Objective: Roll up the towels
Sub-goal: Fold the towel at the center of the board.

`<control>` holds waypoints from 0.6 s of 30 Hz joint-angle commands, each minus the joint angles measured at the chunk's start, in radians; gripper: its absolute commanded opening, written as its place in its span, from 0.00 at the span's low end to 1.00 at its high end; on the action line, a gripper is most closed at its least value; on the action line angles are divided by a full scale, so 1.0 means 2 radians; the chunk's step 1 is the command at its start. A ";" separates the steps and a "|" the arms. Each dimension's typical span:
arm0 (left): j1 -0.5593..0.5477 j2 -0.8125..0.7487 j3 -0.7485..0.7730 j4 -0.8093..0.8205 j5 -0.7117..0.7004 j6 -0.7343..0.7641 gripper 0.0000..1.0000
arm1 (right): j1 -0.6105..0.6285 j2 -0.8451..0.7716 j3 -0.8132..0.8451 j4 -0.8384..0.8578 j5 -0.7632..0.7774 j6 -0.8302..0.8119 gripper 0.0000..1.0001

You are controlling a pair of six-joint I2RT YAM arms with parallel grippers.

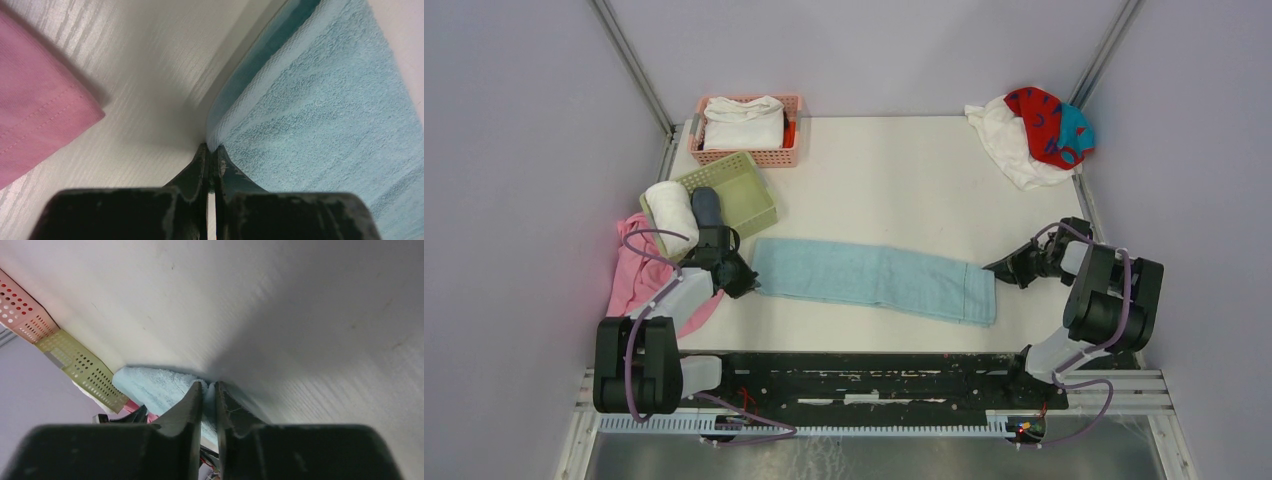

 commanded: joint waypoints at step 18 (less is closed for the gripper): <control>0.001 0.040 0.050 -0.002 -0.015 0.028 0.08 | 0.017 0.127 0.198 0.026 0.075 -0.049 0.29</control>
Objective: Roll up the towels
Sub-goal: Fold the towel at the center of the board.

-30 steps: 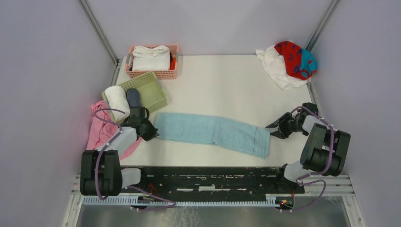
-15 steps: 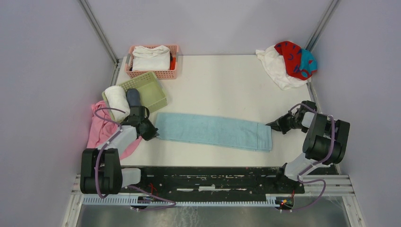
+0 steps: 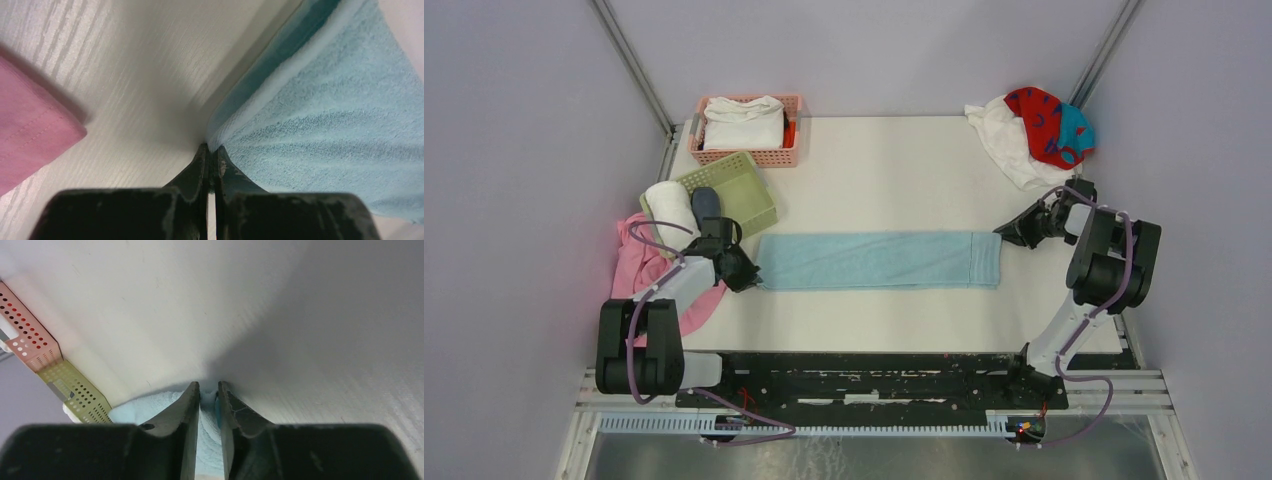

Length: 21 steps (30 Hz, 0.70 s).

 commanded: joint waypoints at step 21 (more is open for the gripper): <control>0.000 -0.046 -0.013 0.027 -0.009 0.009 0.15 | 0.100 -0.265 -0.151 -0.181 0.184 -0.106 0.49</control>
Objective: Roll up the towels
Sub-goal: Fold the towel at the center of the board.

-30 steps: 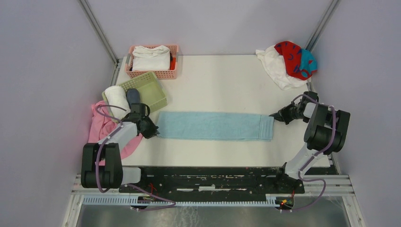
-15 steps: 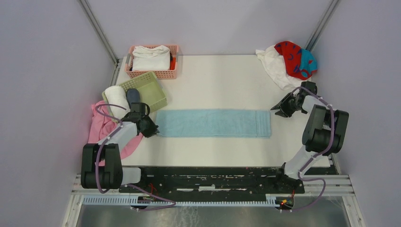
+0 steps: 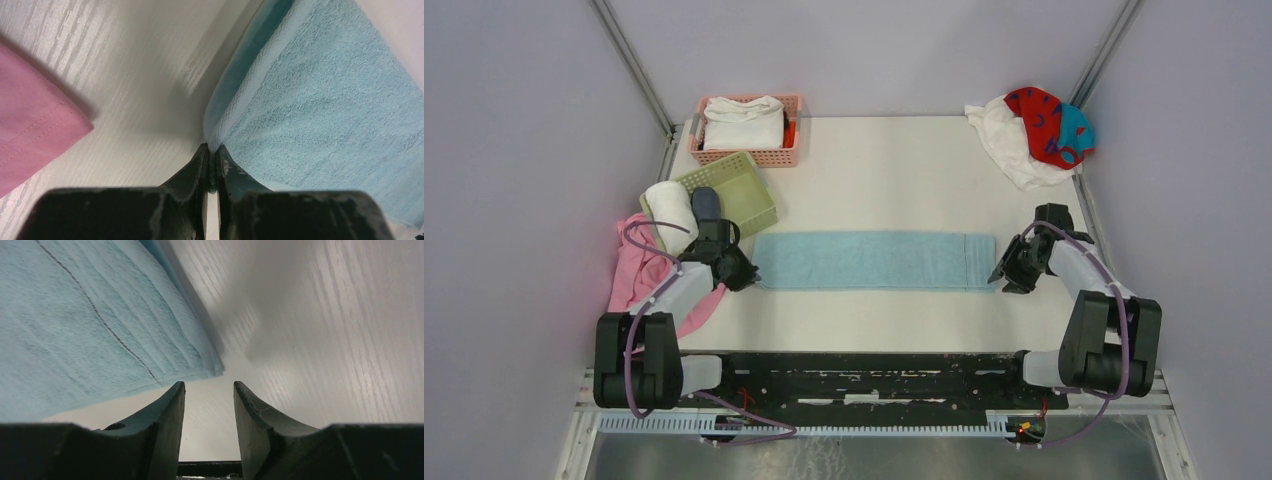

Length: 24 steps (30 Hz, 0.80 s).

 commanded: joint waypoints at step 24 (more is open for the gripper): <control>0.000 -0.010 -0.005 0.024 -0.001 0.007 0.12 | 0.001 0.001 -0.022 0.058 -0.028 -0.007 0.43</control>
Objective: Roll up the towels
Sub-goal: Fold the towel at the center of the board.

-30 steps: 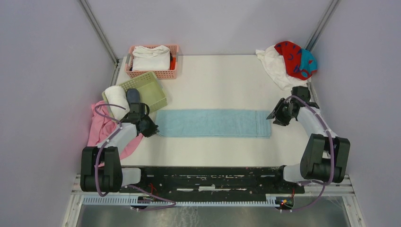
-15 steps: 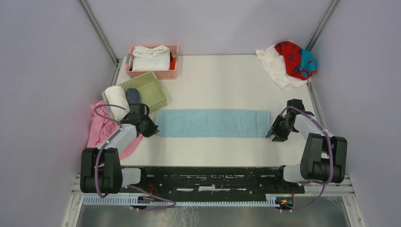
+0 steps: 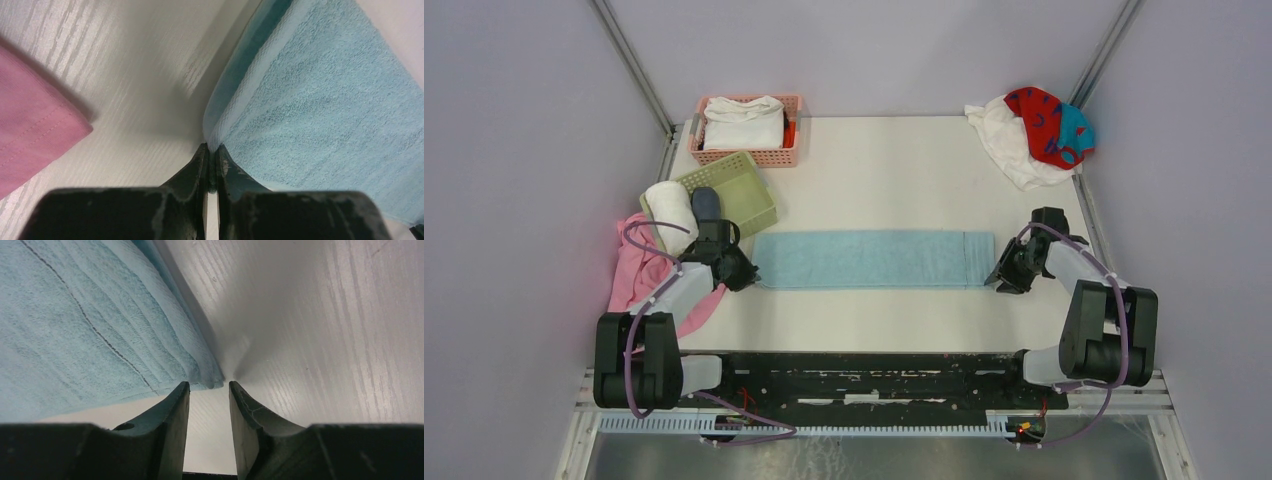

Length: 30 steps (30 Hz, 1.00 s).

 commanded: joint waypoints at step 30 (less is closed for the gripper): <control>0.001 -0.017 0.003 -0.009 -0.041 0.000 0.04 | 0.001 -0.021 -0.046 0.024 -0.100 0.075 0.02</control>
